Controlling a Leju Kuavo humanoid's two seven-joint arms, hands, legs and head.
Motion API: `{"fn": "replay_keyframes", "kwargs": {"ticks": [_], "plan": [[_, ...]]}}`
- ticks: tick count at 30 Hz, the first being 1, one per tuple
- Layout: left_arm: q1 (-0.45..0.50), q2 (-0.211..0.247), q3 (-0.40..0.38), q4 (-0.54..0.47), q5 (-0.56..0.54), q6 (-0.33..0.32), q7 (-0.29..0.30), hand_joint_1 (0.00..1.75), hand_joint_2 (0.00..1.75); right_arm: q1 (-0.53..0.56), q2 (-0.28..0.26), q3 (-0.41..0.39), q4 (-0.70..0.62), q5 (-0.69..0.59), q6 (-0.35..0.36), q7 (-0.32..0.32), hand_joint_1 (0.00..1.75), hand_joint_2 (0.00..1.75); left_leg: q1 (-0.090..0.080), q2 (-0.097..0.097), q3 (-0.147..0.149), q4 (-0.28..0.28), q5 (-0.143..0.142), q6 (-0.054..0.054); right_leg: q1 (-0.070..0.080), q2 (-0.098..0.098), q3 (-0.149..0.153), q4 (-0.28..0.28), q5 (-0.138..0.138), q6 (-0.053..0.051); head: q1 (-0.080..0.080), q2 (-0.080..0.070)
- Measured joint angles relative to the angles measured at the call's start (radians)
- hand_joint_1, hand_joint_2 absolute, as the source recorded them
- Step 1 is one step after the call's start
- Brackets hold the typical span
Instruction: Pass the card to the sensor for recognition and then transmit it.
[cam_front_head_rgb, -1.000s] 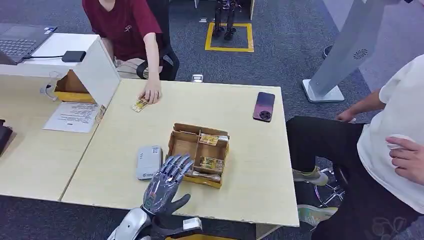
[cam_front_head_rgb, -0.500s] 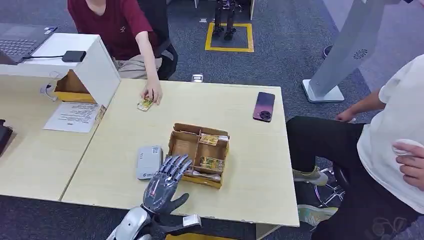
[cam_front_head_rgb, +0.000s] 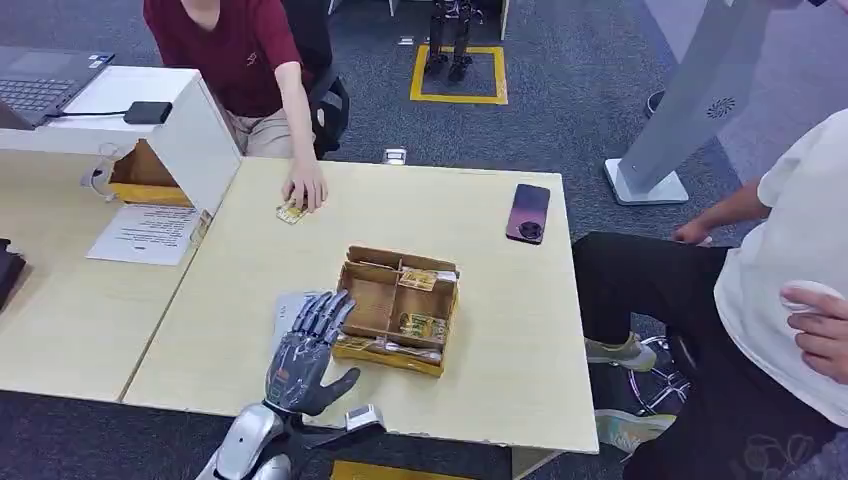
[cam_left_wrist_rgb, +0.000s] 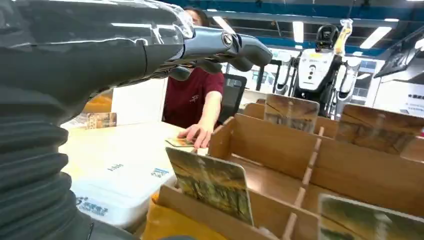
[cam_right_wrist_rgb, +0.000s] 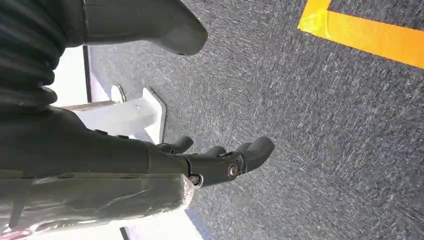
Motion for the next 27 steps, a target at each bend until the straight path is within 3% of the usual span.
{"fn": "replay_keyframes", "kwargs": {"ticks": [27], "plan": [[-0.002, -0.001, 0.015, 0.005, 0.002, -0.008, -0.017, 0.00, 1.75, 0.000, 0.000, -0.002, 0.000, 0.001, 0.000, 0.002, 0.00, 1.75, 0.000, 0.000, 0.000, 0.000, 0.000, 0.000, 0.000, 0.000, 0.000, 0.000, 0.000, 0.000, 0.000, 0.000]]}}
